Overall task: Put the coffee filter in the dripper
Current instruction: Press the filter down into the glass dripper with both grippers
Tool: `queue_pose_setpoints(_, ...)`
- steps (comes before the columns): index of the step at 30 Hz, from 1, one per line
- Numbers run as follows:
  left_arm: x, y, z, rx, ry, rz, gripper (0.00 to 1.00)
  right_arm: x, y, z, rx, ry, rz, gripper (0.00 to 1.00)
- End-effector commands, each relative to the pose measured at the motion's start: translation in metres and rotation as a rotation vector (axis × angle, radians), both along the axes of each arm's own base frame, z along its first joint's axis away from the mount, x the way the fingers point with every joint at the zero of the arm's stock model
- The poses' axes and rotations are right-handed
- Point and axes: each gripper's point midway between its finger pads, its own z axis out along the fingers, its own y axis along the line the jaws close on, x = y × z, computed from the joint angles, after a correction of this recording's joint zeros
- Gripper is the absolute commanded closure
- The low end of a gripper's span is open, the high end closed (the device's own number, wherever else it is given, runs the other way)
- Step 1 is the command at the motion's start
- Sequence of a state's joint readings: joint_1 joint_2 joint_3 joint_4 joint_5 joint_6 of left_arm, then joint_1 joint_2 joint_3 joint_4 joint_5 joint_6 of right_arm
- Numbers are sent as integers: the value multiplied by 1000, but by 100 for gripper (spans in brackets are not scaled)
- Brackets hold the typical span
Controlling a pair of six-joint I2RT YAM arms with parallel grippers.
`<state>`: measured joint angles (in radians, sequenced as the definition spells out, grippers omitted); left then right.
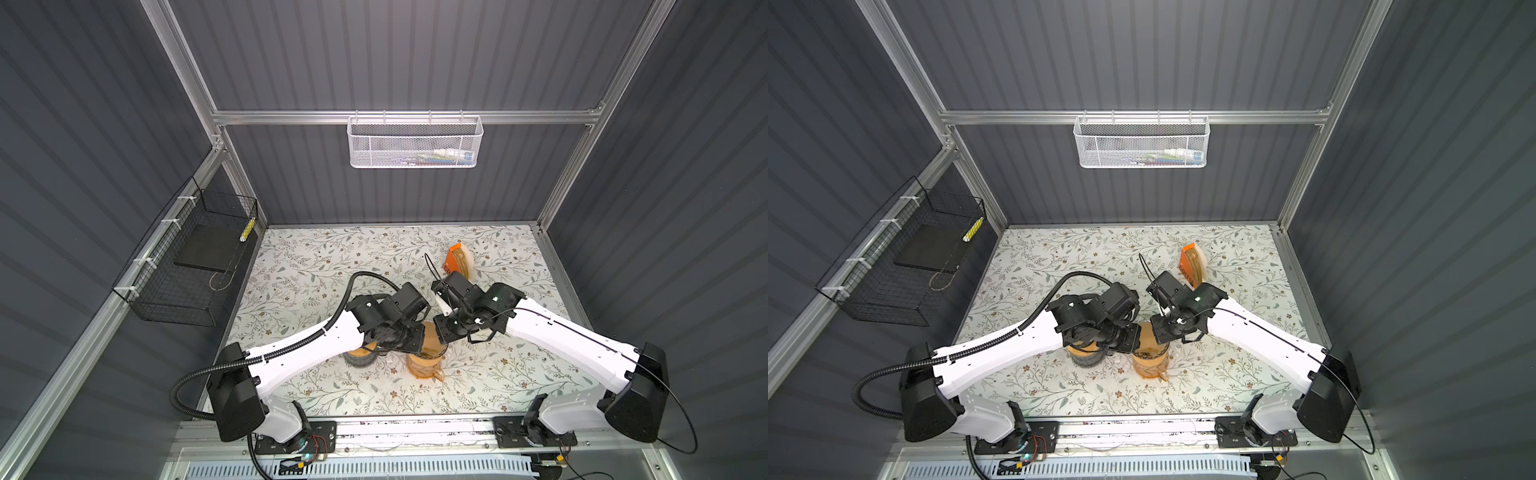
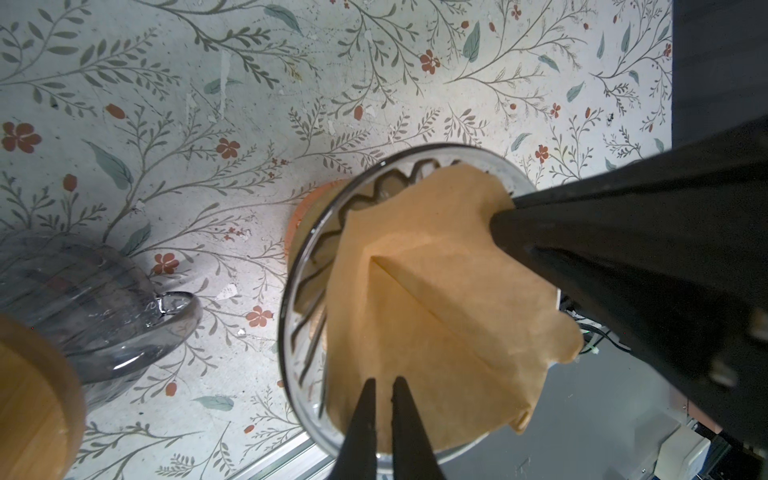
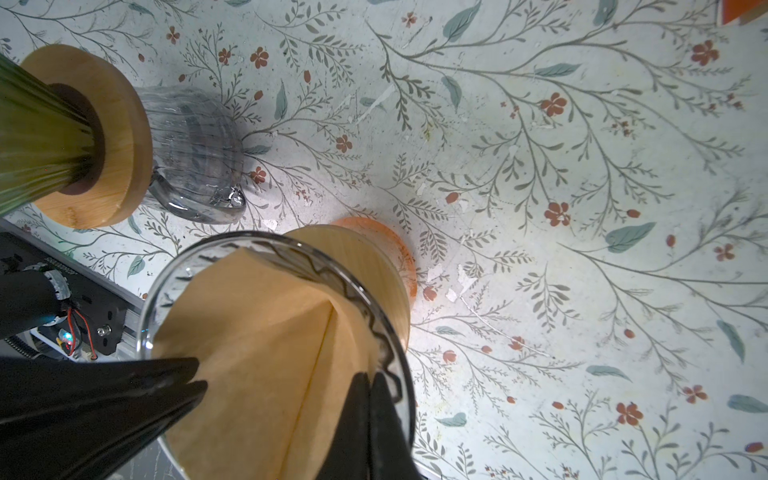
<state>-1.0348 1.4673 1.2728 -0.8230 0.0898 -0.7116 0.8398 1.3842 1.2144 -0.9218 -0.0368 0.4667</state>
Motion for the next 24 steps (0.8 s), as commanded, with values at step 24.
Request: queue_pose_setpoints(24,4,5,25,-27,-66,16,90,5,0,30,-3,-66,4,78)
